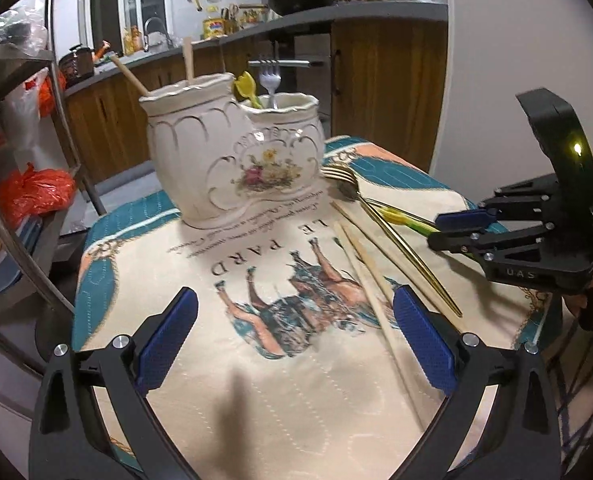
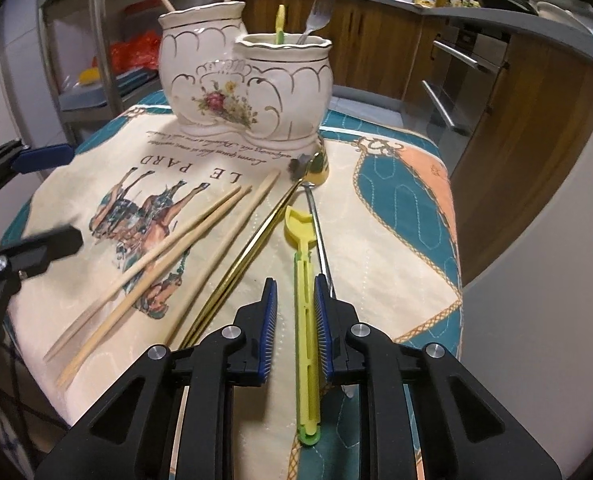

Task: Organize utensils
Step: 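Move the right tool to the yellow tongs while the left tool approaches the chopsticks, then grasp the yellow tongs with the right tool while the left tool grasps a chopstick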

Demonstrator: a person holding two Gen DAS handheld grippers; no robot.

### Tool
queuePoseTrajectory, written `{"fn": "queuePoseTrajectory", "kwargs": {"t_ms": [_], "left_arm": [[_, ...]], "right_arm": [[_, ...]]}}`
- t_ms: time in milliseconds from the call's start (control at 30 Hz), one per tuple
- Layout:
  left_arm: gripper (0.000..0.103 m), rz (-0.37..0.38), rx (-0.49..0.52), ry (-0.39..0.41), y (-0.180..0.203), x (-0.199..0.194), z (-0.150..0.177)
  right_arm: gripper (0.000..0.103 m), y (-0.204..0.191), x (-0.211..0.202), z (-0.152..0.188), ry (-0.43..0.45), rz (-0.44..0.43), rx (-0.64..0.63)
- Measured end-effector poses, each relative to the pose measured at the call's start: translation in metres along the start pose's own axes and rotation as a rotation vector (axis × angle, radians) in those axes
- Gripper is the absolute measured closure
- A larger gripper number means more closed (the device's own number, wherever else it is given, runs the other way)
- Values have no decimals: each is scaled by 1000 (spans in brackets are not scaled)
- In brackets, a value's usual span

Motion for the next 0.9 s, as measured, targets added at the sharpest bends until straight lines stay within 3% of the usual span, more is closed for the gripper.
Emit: {"fn": "queuePoseTrajectory", "kwargs": {"t_ms": [167,367,433,700,767,800,900], "left_arm": [[8,23,10,-44,11,8,3],[32,74,10,-110,24,20,8],[48,91,20,-130,30,23,10],[72,114,56,-155,40,33,7],[82,126,54,-159,39,34,6],[93,131,54,-164,38,34,6],[96,147,40,-177,28,34,7]], "right_arm": [[82,-1,1,-2,-27,-17,-15],[82,1,-1,1,-23,-37,8],[82,1,-1,1,-24,-39,11],[82,5,-2,3,-26,-45,35],[82,5,0,3,-30,-45,33],[82,5,0,3,-33,-47,32],[82,3,2,2,-36,-52,29]]}}
Point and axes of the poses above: each gripper's, at about its wrist camera, not at the fingertips, and x roughly the way its jaws point, y to its right, z to its underside, the point moved 7 cm from there along x, roughly the way its jaws point, and after that the axes turned 9 degrees about x, right-handed, at the moved point
